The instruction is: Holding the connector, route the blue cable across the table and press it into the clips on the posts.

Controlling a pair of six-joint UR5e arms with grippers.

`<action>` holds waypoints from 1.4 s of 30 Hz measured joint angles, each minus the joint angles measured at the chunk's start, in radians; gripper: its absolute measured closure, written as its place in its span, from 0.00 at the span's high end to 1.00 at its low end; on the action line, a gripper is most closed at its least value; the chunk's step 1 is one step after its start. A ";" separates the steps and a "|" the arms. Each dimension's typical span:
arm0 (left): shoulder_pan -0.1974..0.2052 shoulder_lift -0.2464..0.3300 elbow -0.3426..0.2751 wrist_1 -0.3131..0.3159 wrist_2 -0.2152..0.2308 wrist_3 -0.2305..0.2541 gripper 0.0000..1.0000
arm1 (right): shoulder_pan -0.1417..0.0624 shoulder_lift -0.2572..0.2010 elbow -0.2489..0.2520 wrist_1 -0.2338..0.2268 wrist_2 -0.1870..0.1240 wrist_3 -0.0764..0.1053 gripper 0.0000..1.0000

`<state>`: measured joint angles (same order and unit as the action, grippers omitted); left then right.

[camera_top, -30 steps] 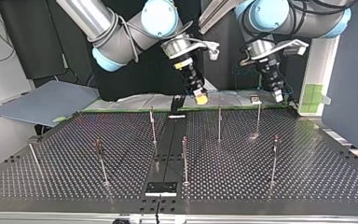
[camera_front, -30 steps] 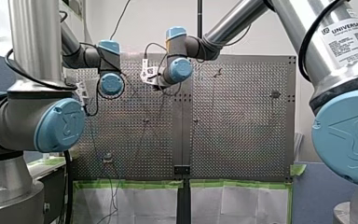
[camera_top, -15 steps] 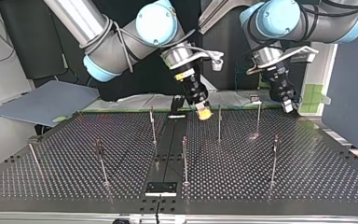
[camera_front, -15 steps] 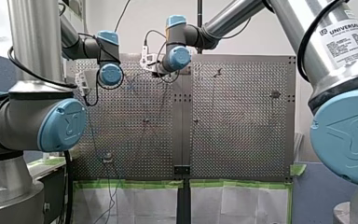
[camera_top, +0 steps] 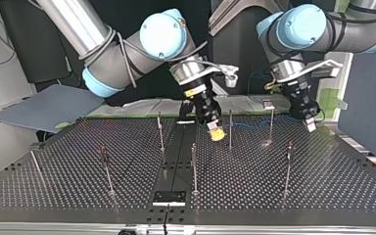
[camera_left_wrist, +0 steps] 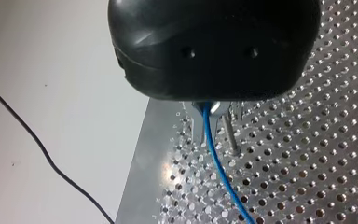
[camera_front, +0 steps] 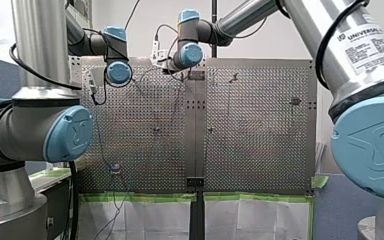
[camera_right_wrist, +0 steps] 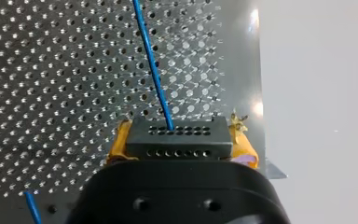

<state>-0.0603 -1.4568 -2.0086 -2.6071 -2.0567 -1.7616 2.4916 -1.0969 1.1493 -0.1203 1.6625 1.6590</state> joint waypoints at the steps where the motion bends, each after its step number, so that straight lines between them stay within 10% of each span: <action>1: 0.003 -0.003 0.003 -0.001 0.001 0.000 0.00 | 0.000 0.002 -0.008 0.002 0.000 0.001 0.00; 42: 0.114 -0.147 0.098 0.058 0.195 -0.024 0.00 | -0.016 0.105 -0.319 0.034 0.018 0.013 0.00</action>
<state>0.0537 -1.6037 -1.9107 -2.5492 -1.8613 -1.7856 2.4753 -0.9917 0.8307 -0.0863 1.6805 1.6719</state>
